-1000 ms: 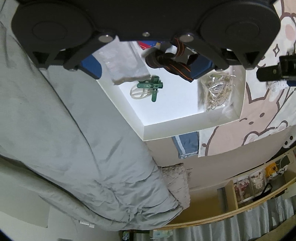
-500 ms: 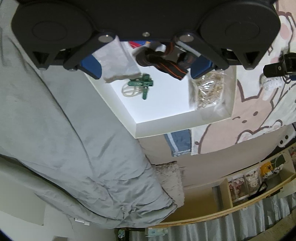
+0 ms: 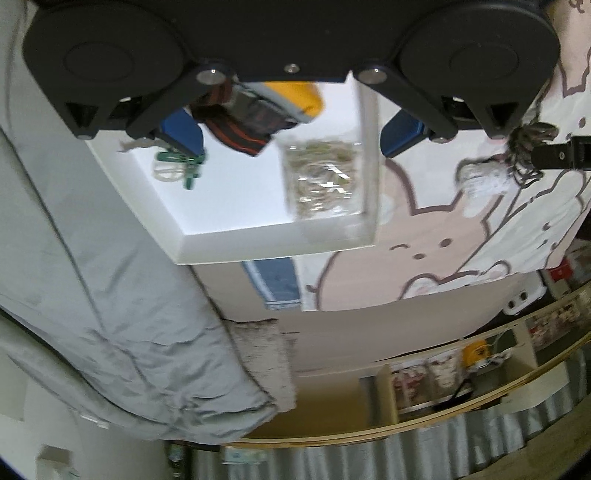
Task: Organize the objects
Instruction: 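Grasp the dark coiled spring with the left gripper while the right gripper approaches the white rope bundle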
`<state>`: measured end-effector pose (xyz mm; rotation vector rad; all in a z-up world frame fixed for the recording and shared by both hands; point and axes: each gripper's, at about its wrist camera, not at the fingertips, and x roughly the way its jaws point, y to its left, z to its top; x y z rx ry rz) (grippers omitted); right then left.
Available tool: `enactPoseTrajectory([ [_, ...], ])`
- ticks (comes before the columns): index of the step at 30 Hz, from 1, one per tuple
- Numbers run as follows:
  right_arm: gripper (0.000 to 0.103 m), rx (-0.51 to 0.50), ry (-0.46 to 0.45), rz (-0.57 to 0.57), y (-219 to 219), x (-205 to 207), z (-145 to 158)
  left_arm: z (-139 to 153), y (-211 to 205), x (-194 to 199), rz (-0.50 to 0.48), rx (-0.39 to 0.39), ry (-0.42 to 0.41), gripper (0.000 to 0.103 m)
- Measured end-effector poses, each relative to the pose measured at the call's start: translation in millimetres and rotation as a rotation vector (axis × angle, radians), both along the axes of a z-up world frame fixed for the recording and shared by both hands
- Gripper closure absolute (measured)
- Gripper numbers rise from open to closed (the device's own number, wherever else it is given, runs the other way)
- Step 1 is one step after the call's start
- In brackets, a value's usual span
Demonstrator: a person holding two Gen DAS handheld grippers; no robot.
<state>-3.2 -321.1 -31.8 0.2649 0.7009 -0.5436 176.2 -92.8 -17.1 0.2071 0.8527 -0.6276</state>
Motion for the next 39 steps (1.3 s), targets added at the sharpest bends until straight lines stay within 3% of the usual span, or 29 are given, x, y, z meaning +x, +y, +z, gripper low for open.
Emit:
enactPoseTrajectory([
  [7, 0.000, 0.013, -0.024, 0.045, 22, 16, -3, -9, 28, 11, 0.055, 0.004, -0.012, 0.000],
  [16, 0.000, 0.039, -0.070, 0.098, 51, 35, -12, -43, 35, 29, 0.109, -0.006, -0.014, 0.002],
  [18, 0.000, 0.027, -0.078, 0.102, 57, 39, -14, -50, 35, 34, 0.115, -0.035, -0.011, 0.008],
  [23, 0.006, 0.047, -0.120, 0.112, 62, 50, -18, -62, 29, 47, 0.122, -0.070, -0.009, 0.010],
  [30, 0.009, 0.056, -0.137, 0.161, 67, 79, -21, -80, 34, 61, 0.134, -0.087, 0.036, 0.029],
  [33, 0.009, 0.068, -0.132, 0.184, 70, 96, -23, -86, 41, 66, 0.120, -0.147, 0.103, 0.040],
  [39, 0.009, 0.145, -0.124, 0.195, 77, 136, -34, -81, 52, 61, 0.134, -0.125, 0.137, 0.041],
])
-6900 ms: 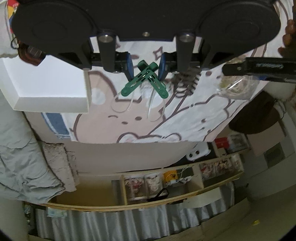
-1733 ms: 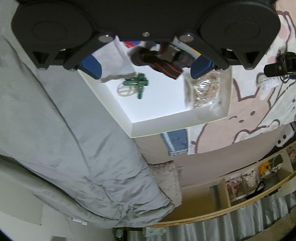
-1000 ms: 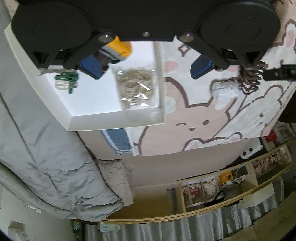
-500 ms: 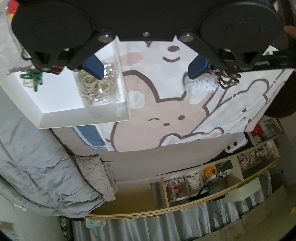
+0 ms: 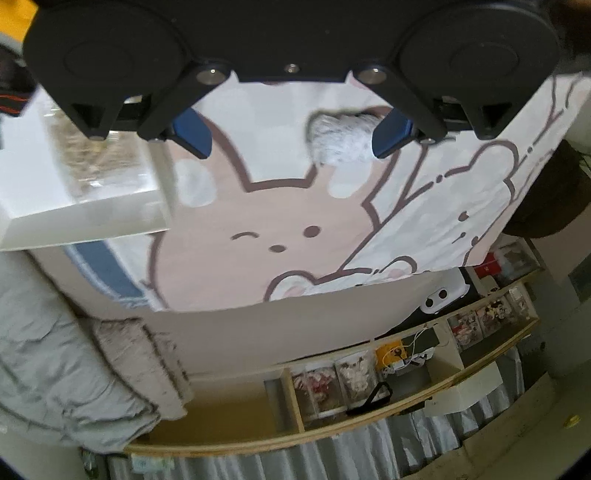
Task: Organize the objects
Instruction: 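Grasp the dark coiled spring with the left gripper while the right gripper approaches the white rope bundle, then lift the spring with the left gripper while the right gripper grasps and carries the rope bundle toward the tray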
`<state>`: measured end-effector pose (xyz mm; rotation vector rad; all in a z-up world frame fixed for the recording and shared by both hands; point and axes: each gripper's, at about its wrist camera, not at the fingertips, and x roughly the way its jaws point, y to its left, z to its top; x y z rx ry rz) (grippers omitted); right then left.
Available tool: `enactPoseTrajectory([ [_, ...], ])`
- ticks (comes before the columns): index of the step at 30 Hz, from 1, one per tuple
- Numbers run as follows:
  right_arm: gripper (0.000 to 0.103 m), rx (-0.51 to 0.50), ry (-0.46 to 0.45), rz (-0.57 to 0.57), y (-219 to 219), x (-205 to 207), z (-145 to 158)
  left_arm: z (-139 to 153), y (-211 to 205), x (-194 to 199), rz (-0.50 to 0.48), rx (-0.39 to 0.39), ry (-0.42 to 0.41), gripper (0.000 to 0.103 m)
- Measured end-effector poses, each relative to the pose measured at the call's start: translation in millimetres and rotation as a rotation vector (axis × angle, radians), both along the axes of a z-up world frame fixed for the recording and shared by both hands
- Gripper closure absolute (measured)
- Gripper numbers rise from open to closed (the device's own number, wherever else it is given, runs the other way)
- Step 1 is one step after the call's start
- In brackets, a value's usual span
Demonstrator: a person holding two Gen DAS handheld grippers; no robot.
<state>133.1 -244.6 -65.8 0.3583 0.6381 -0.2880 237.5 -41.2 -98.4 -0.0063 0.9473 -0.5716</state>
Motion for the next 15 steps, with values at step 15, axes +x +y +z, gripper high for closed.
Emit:
enactPoseTrajectory([
  [15, 0.012, 0.096, 0.131, 0.071, 27, 72, -37, 7, 13, 0, 0.062, 0.050, 0.031, 0.040],
])
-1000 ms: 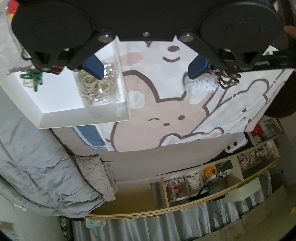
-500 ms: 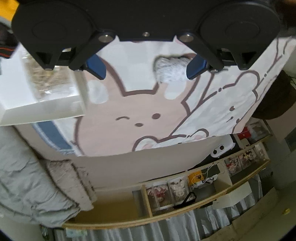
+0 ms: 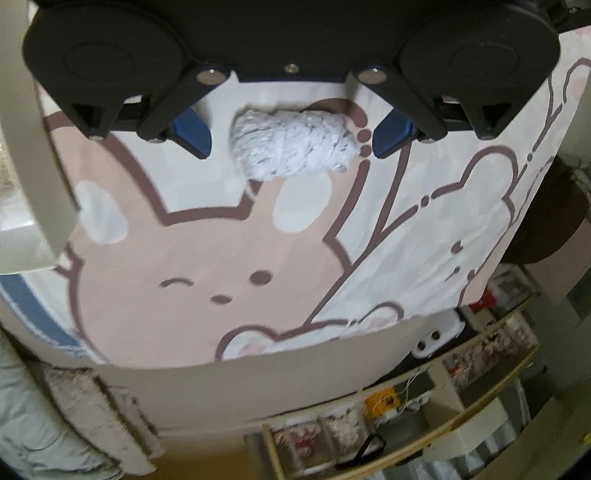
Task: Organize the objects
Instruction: 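Lift the spring with the left gripper while the right gripper grasps and carries the rope bundle toward the tray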
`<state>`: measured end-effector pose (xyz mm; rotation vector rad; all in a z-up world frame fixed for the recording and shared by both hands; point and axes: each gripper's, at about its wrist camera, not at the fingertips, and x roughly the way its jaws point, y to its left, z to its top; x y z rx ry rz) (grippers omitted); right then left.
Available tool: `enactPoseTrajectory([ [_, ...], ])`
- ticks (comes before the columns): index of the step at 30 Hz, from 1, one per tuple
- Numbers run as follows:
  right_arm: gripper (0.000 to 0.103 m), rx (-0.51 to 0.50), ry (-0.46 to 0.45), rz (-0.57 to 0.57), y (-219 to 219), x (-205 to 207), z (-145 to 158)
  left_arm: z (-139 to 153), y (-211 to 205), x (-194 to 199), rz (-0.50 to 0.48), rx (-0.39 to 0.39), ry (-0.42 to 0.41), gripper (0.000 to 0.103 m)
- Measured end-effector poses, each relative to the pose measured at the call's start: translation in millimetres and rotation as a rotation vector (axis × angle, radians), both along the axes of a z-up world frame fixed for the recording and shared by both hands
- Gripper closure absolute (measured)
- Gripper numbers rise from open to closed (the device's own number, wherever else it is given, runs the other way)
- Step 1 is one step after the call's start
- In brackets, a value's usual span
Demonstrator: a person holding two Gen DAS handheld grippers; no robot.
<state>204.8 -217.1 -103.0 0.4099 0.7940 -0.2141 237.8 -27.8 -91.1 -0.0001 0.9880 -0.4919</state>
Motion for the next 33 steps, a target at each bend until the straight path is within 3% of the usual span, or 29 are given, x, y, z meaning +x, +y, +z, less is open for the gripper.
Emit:
enactPoseTrajectory([
  [4, 0.018, -0.029, 0.053, 0.012, 3, 12, -10, -1, -1, 5, 0.026, -0.014, 0.014, 0.038],
  [6, 0.021, 0.002, 0.060, 0.002, 0, 14, -16, -3, -3, 8, 0.039, -0.018, 0.024, 0.019],
  [8, 0.028, 0.046, 0.054, 0.004, -4, 14, -19, -4, -5, 11, 0.031, -0.033, 0.025, 0.019],
  [11, 0.032, 0.030, 0.034, 0.023, -3, 10, -18, -7, -6, 14, 0.038, -0.028, 0.026, 0.020],
  [14, 0.034, 0.010, 0.025, 0.050, -2, 5, -17, -12, -7, 17, 0.040, -0.021, 0.037, 0.041],
  [23, 0.038, 0.005, -0.015, 0.042, -6, -13, -5, -4, -4, 14, 0.037, -0.030, 0.012, 0.041],
  [33, 0.038, -0.028, -0.100, 0.026, -16, -48, 38, 37, 2, 5, 0.033, -0.112, -0.084, 0.042],
])
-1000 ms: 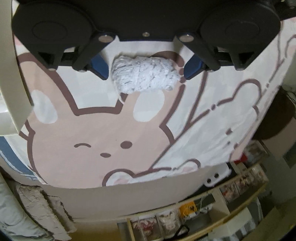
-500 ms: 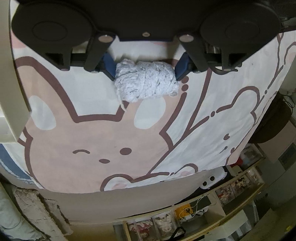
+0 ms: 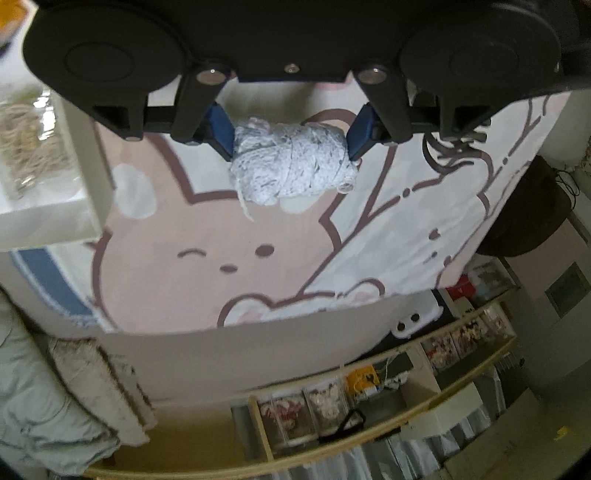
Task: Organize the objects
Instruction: 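Lift the spring with the left gripper while the right gripper grasps and carries the rope bundle toward the tray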
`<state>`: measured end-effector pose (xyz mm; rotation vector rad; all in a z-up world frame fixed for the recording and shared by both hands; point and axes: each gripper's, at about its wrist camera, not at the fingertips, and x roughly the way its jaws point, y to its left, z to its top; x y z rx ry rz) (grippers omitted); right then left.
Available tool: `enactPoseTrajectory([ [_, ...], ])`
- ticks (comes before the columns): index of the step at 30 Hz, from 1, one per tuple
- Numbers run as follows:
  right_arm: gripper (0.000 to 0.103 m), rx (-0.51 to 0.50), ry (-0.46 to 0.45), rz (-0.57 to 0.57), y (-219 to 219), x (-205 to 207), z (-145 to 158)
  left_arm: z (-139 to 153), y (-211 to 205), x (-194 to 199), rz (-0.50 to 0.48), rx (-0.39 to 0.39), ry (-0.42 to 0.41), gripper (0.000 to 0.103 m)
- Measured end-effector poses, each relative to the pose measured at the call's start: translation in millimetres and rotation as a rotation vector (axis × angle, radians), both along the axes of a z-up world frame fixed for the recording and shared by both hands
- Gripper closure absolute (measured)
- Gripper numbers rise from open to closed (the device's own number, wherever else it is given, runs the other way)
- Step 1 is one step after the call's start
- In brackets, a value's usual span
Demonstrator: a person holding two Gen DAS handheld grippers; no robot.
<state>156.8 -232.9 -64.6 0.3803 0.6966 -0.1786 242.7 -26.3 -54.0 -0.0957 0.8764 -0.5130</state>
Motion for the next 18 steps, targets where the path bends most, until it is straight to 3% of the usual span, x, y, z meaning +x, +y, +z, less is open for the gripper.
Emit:
enactPoseTrajectory([
  [10, 0.038, -0.057, -0.088, -0.071, -19, -61, 55, 48, -2, -26, -0.042, -0.045, -0.099, 0.041],
  [18, 0.038, -0.084, -0.104, -0.152, -45, -113, 79, 70, -18, -49, -0.108, -0.088, -0.137, 0.041],
])
